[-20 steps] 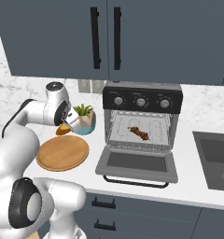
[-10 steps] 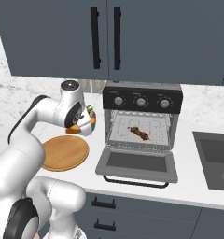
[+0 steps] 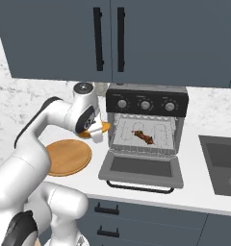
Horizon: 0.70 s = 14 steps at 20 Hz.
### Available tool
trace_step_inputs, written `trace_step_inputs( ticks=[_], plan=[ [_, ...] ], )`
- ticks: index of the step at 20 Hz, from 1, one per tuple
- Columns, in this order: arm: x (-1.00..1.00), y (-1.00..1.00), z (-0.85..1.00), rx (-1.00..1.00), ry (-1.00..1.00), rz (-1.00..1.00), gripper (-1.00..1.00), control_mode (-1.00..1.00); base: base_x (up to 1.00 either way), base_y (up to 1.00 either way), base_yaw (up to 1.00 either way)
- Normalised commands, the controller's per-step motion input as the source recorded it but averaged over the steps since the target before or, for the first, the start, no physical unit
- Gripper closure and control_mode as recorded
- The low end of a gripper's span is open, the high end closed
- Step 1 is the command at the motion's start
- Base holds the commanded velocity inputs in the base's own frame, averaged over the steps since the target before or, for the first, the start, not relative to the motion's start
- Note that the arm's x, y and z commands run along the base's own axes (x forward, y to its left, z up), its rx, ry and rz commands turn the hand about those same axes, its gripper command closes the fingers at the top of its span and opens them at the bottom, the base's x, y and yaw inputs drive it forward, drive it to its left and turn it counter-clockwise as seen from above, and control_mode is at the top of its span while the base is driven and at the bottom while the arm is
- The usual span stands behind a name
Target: Pick up the kebab skewer and baguette bread, and place them inside the toaster oven. Close the toaster oven door and start by setting the timer.
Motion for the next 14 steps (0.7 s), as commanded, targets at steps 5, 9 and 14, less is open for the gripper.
trace_step_inputs(
  ticks=[5, 9, 14],
  plan=[
    [-0.02, -0.39, 0.01, 0.05, -0.01, -0.24, 1.00, -1.00, 0.00, 0.00, 0.00],
    [0.00, -0.38, 0.00, 0.03, -0.01, -0.23, 1.00, -1.00, 0.00, 0.00, 0.00],
    [0.00, -0.58, 0.00, 0.06, 0.00, -0.20, 1.00, -1.00, 0.00, 0.00, 0.00]
  ],
)
